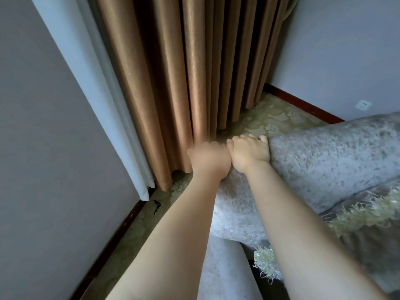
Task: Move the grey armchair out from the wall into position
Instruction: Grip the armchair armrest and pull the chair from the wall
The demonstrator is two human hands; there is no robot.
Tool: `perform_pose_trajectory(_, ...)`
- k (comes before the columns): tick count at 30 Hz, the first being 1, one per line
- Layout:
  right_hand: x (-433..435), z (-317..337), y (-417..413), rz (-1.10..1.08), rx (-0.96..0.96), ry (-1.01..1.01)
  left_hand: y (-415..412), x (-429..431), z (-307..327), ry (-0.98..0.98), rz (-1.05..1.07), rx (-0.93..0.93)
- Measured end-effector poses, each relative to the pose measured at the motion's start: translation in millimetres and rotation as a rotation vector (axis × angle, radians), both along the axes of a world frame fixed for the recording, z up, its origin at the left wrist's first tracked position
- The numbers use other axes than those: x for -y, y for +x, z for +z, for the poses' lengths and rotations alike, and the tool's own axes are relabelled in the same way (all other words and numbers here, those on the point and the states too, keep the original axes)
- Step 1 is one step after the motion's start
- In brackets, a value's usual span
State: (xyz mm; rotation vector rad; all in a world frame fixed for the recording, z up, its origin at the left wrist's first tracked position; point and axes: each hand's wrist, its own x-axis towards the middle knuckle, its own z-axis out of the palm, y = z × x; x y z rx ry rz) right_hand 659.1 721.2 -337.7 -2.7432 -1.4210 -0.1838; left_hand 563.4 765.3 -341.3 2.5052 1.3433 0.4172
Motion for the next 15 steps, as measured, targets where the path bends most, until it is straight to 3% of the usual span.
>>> perform_pose_trajectory(10, 11.3, 1.9, -42.0, 0.039, -0.009, -0.045, -42.6, 14.0, -4.1, -0.006, 0.04, -0.009)
perform_pose_trajectory(15, -5.9, 14.0, -41.9, 0.07, -0.03, -0.159, -42.7, 3.1, -2.0, -0.039, 0.022, -0.036)
